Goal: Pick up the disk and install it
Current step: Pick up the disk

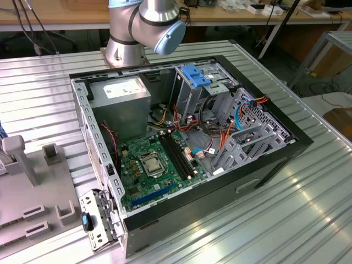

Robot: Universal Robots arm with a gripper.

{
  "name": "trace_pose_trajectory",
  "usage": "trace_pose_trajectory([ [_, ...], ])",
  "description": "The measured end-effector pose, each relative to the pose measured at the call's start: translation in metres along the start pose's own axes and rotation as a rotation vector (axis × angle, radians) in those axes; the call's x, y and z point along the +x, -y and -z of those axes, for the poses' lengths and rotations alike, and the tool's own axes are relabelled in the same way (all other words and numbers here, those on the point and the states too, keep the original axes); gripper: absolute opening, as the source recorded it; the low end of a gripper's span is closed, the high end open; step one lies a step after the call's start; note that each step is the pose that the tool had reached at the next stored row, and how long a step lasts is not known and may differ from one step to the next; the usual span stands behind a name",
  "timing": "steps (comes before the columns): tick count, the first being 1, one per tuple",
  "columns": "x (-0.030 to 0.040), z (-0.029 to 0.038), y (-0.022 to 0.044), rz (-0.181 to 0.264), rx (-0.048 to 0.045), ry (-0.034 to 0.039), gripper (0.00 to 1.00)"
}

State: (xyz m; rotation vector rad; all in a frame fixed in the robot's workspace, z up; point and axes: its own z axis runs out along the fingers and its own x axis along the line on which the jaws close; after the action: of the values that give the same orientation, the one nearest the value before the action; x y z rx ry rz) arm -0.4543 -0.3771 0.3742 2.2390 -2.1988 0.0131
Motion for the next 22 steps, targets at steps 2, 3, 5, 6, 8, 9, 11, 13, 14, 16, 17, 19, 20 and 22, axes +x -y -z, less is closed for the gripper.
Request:
trace_pose_trajectory([
  [2,0.0002,-0.0024,-0.0003,0.003,0.0019,0.0001,0.43],
  [3,0.0002,-0.0037,-0.0003,0.005,0.0023,0.0000,0.49],
  [5,0.0001,-0.0062,-0.0003,0.008,0.0040,0.0000,0.56],
  [6,0.0001,-0.0111,-0.0004,0.008,0.0048,0.0001,0.56],
  [8,0.0001,-0.0159,-0.0004,0.009,0.0048,0.0000,0.56],
  [9,0.0001,-0.0175,-0.0006,0.010,0.0049,0.0001,0.56],
  [11,0.0001,-0.0202,-0.0008,0.010,0.0048,0.0000,0.56],
  [13,0.0000,-0.0227,-0.0009,0.010,0.0048,0.0000,0.56],
  [14,0.0000,-0.0243,-0.0008,0.010,0.0048,0.0000,0.56],
  [16,-0.0018,-0.0262,-0.0009,0.010,0.0052,0.0002,0.56],
  [17,-0.0025,-0.0270,-0.0009,0.010,0.0053,0.0003,0.56],
  [19,-0.0030,-0.0286,-0.0013,0.010,0.0053,0.0003,0.56],
  [20,-0.0031,-0.0291,-0.0018,0.010,0.0052,0.0002,0.56],
  [22,-0.0031,-0.0309,-0.0028,0.010,0.0054,0.0002,0.56],
])
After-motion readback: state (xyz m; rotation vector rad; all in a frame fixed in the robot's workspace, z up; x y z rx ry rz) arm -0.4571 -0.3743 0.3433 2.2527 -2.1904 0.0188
